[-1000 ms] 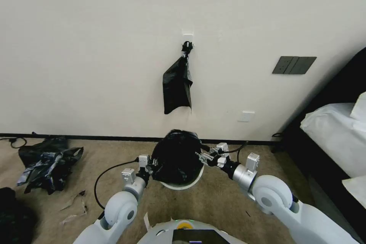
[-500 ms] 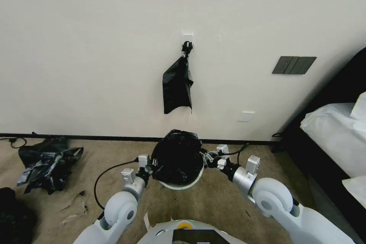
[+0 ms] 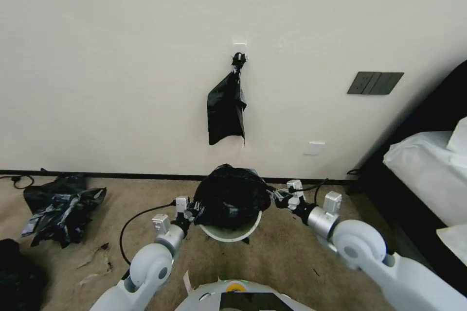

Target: Place a trash bag onto the trash bin.

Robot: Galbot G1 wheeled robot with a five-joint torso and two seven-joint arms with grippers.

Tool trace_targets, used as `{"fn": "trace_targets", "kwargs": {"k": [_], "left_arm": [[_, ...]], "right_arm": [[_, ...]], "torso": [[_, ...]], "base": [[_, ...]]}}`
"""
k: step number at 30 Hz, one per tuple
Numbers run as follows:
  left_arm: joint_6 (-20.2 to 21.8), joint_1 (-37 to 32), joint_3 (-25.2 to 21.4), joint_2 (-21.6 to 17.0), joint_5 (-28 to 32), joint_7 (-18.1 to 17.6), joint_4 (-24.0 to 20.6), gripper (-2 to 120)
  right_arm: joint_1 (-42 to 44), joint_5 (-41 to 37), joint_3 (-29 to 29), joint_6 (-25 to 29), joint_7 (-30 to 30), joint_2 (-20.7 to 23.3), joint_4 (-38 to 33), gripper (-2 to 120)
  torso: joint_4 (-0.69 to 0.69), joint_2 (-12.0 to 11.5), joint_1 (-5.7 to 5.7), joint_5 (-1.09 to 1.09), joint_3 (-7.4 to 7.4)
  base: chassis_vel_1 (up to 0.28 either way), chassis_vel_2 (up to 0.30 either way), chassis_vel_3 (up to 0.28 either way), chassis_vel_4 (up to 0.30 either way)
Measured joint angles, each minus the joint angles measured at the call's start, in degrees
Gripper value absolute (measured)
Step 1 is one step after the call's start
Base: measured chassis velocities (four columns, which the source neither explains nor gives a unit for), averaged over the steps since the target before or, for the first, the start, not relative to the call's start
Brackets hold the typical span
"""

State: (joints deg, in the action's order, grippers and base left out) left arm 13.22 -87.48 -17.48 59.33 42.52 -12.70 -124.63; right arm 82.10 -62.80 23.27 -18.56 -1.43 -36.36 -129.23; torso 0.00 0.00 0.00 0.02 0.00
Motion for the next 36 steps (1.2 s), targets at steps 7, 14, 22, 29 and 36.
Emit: {"fn": "trace_targets", "kwargs": {"k": [7, 14, 22, 29, 36], "left_arm": [[-1.2, 0.0, -0.1, 0.1, 0.7, 2.1, 0.6, 0], [-1.3, 0.4, -0.1, 0.3, 3.5, 2.8, 0.6, 0], [-0.1, 1.0, 0.1, 0.9, 4.8, -0.1, 0.5, 0], [1.8, 2.0, -0.1, 0.8, 6.0, -2.6, 0.5, 0], [3.9, 3.3, -1.4, 0.5, 7.8, -5.7, 0.5, 0]], "right_arm": [[-1.4, -2.3, -0.4, -1.8, 1.5, 3.5, 2.2, 0], [-1.2, 1.3, -2.5, -1.8, 4.9, 3.4, 4.4, 0], [-0.4, 1.4, -2.8, -0.4, 4.9, -1.0, 4.6, 0], [2.6, -1.3, -0.3, 0.3, 4.8, -4.8, 3.7, 22], [5.4, -4.8, 6.0, 0.7, 2.8, -8.8, 2.9, 48]], "torso": [[0.01, 0.0, 0.0, -0.01, 0.0], [-0.01, 0.0, 0.0, -0.02, 0.0], [0.0, 0.0, 0.0, -0.01, 0.0], [-0.01, 0.0, 0.0, -0.02, 0.0], [0.0, 0.0, 0.0, -0.02, 0.0]], "base": [[0.0, 0.0, 0.0, 0.0], [0.0, 0.0, 0.0, 0.0], [0.0, 0.0, 0.0, 0.0], [0.0, 0.0, 0.0, 0.0], [0.0, 0.0, 0.0, 0.0]]}}
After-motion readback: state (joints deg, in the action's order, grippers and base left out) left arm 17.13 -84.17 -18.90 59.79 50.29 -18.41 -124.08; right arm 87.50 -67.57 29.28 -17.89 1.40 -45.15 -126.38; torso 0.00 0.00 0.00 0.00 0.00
